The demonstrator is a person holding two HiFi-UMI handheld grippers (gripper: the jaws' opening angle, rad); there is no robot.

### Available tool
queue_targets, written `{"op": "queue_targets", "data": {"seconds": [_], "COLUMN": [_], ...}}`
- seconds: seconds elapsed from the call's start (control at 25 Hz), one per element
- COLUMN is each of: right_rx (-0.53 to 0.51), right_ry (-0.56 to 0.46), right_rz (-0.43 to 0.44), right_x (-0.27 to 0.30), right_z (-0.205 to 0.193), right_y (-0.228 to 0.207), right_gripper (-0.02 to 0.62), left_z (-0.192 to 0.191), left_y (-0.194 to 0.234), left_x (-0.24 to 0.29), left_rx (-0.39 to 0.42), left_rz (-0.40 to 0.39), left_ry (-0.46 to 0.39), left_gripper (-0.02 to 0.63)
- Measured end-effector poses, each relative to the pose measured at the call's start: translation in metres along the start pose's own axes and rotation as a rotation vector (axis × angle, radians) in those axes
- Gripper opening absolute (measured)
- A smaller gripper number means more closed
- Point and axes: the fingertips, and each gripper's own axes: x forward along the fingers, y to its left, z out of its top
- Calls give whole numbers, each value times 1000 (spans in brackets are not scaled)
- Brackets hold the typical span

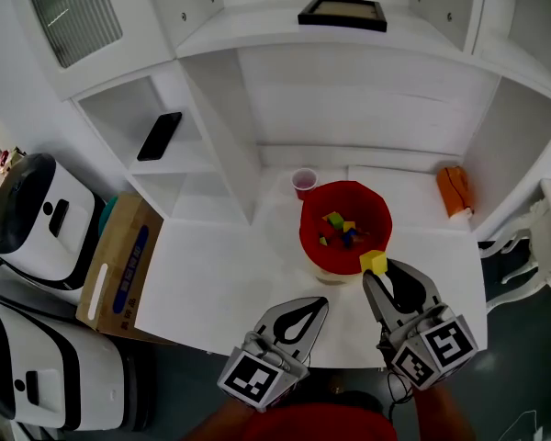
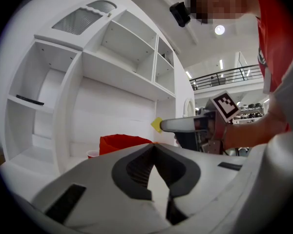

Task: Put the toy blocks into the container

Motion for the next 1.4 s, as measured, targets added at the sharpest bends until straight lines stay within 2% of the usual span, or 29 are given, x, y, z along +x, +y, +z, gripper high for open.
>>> {"op": "queue_targets", "data": {"seconds": [0.2, 0.32, 0.4, 0.52, 0.56, 0.76, 1.0, 1.4], "right_rx": [-92, -90, -75, -77, -84, -160, -144, -145], "right_ry": [-17, 43, 90, 66, 39, -97, -172, -183], "right_rz": [-13, -35, -39, -18, 1, 52, 45, 61], "right_x": [36, 63, 74, 68, 62, 21, -21, -60], "right_z": [24, 13, 7, 11, 14, 31, 28, 18], "right_y": [-12, -25, -31, -23, -16, 16, 33, 61], "right_gripper": [137, 163, 212, 212, 205, 36, 2, 3], "left_z": [15, 22, 25, 28, 29, 42, 51, 44], "left_y": [6, 11, 12, 13, 13, 8, -11, -45], "left_x": [4, 4, 5, 3, 3, -1, -3, -7], "left_rx": [17, 24, 27, 22, 19, 37, 70, 89], "left_rz": [12, 22, 24, 24, 25, 12, -29, -84], "left_ry": [-32, -45, -50, -57, -59, -83, -88, -83], "left_gripper": [12, 12, 12, 12, 12, 12, 12, 12]}}
